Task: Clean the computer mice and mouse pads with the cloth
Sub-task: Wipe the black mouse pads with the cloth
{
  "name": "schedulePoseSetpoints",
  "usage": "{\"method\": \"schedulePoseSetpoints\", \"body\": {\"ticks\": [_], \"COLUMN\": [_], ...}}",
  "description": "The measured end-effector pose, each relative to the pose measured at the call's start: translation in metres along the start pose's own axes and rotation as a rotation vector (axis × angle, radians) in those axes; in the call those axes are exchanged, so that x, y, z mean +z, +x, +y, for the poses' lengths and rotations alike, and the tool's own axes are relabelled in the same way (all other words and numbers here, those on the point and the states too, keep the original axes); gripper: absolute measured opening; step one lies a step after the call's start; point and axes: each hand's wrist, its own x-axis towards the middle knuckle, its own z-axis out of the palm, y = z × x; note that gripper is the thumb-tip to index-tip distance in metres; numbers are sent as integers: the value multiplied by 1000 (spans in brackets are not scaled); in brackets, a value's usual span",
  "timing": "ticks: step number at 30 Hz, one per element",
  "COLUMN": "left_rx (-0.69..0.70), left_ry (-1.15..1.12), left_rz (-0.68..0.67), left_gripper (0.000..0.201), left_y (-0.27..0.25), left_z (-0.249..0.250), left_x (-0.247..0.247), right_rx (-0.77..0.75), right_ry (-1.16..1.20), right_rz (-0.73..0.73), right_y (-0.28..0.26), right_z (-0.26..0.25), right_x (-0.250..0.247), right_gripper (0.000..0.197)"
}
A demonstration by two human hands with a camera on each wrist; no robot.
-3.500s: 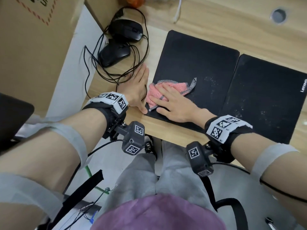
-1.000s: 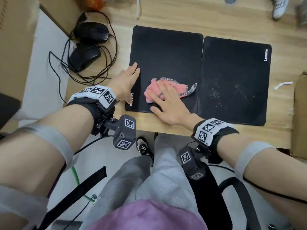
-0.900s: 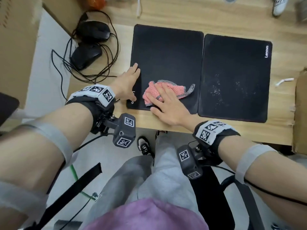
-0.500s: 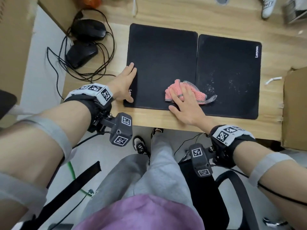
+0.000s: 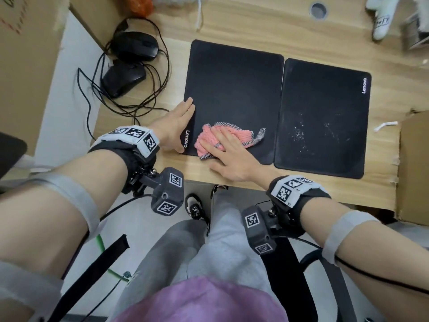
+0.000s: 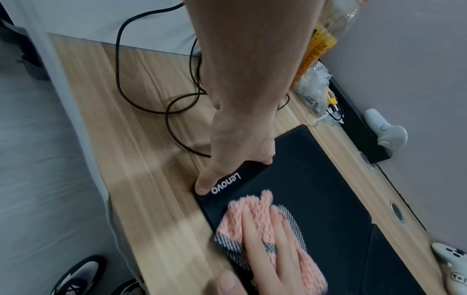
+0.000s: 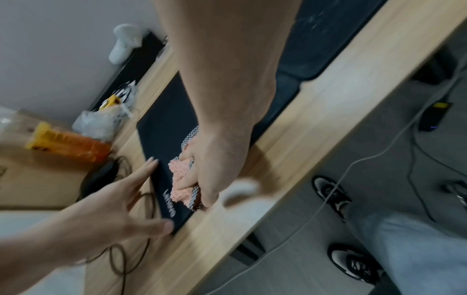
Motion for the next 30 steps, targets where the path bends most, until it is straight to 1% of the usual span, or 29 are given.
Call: {"method": "schedulePoseSetpoints", "body": {"ticks": [2, 5, 8, 10, 13, 19, 22, 26, 28, 30], "left_rx": [-13, -44, -59, -54, -44, -64, -88, -95, -81, -70], "left_ry": [4, -27, -66, -74, -44, 86, 87, 60, 49, 30], "left_rz": [18, 45, 121, 150, 154, 101, 68, -20, -26, -4], "left_gripper": [122, 116, 115, 115, 121, 140, 152, 156, 157, 156], "left_y": [0, 4, 9, 11, 17, 29, 35, 43, 44, 42], "left_z": [5, 8, 11, 14, 15, 21, 22, 15, 10, 6], "left_x": [0, -1, -2, -3, -7, -18, -23, -29, -28, -27], "right_rx": [46, 169, 279, 291, 271, 345, 332, 294, 300, 308], "right_ry": [16, 58, 156, 206, 219, 282, 262, 180, 192, 188], "right_rz": [39, 59, 72, 70, 56, 128, 147, 152, 148, 144], "right_y": [-18, -48, -65, -67, -65, -41, -23, 3, 17, 36], "right_z": [8, 16, 17, 19, 24, 41, 60, 85, 95, 105], "right_x": [7, 20, 31, 32, 26, -5, -22, -50, -69, -90], "right_gripper": [60, 61, 61, 59, 58, 54, 56, 61, 61, 60]}}
